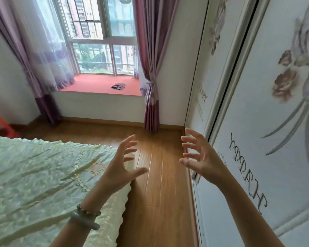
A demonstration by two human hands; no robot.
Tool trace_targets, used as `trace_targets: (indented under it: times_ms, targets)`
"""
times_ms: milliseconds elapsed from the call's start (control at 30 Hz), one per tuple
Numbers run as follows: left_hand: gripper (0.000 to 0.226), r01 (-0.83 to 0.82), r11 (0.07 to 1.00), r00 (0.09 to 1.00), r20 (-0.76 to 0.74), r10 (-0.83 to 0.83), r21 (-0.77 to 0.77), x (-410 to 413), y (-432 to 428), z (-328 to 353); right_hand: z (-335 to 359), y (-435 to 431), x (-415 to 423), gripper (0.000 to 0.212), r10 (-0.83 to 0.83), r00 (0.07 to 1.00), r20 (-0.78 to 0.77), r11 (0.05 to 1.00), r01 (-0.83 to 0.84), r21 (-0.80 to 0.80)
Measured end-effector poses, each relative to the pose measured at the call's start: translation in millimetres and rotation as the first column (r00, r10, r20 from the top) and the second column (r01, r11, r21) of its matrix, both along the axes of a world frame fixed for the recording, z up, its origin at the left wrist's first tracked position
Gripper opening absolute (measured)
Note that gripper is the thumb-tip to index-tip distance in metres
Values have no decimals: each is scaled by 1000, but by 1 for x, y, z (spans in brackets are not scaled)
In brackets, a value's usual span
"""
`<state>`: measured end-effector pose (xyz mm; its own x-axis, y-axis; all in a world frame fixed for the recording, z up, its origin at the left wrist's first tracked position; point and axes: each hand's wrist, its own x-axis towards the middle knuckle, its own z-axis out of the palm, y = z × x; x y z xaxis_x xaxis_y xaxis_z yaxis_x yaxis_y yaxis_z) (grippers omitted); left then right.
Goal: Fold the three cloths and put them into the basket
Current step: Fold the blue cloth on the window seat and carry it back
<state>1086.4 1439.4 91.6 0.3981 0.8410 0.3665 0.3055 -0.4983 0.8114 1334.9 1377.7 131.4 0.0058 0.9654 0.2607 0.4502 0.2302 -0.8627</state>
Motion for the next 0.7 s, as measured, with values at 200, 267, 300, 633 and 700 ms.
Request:
trace_targets:
  times_ms: [200,267,300,633,700]
  targets:
    - [95,-7,999,1000,-3,7,49,26,145,23,21,147,28,81,-1,999,-40,1000,2,14]
    - [96,-9,998,1000,3,9,60,35,186,27,23,189,36,80,6,999,-42,1000,-5,16]
    - [95,-11,998,1000,5,11,60,40,205,28,23,210,39,80,7,999,-46,1000,-6,12]
    - [95,-119,990,993,13,118,76,79,415,20,14,443,93,82,109,993,-46,994,-108,10]
    - [95,-151,985,989,5,151,85,92,458,22,17,496,107,81,147,988,-54,989,-146,15]
